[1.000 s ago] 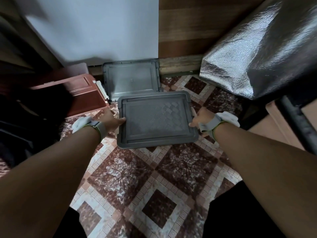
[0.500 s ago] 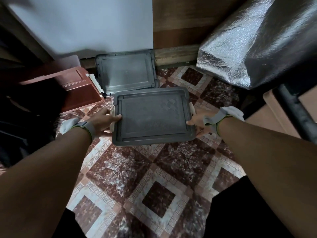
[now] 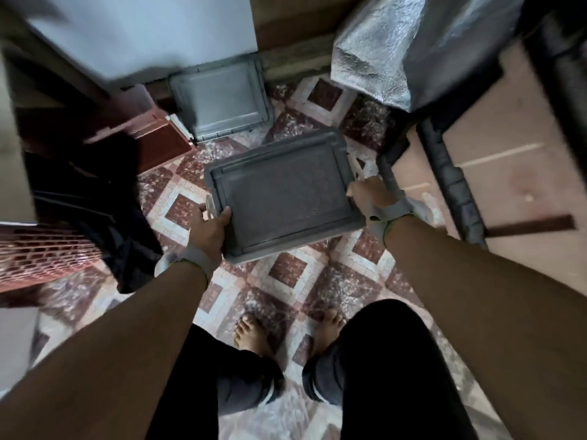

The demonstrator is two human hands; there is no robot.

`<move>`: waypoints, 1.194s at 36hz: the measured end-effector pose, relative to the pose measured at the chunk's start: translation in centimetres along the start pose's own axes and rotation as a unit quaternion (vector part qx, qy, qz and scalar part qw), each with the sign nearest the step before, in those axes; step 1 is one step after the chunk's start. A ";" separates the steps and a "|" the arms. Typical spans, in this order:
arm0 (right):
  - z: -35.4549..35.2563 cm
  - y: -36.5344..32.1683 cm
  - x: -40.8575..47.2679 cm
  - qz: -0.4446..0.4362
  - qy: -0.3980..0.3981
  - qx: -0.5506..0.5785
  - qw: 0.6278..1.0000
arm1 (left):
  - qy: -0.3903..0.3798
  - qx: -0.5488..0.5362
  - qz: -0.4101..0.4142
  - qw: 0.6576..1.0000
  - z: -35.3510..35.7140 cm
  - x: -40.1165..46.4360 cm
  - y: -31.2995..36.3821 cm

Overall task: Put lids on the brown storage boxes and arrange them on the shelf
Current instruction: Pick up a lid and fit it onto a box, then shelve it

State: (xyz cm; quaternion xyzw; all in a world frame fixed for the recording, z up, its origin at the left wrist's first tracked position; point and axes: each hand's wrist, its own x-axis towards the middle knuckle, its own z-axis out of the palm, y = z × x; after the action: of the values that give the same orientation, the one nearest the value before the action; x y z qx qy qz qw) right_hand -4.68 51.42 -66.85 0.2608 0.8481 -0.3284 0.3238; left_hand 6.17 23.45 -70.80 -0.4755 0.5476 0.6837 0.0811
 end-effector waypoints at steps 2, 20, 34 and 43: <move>-2.6 -0.2 -3.0 0.009 -0.004 0.003 1.000 | -0.016 0.015 0.005 1.000 -0.2 -3.7 2.6; -22.9 -7.5 -31.1 -0.040 -0.120 0.130 0.983 | -0.030 0.101 0.038 0.994 -5.0 -33.1 24.5; -29.9 -17.9 -36.5 -0.183 -0.174 0.199 0.947 | -0.118 0.023 0.134 0.984 -7.4 -40.3 36.2; -28.1 -25.6 -36.7 -0.157 -0.053 0.129 0.978 | -0.035 0.128 0.175 0.976 -7.4 -34.6 42.0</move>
State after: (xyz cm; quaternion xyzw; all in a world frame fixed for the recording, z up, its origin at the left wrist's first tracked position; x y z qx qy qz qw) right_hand -8.06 46.84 -14.31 0.1463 0.8106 -0.4952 0.2761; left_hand 2.28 15.24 -16.60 -0.3337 0.7020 0.6278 0.0398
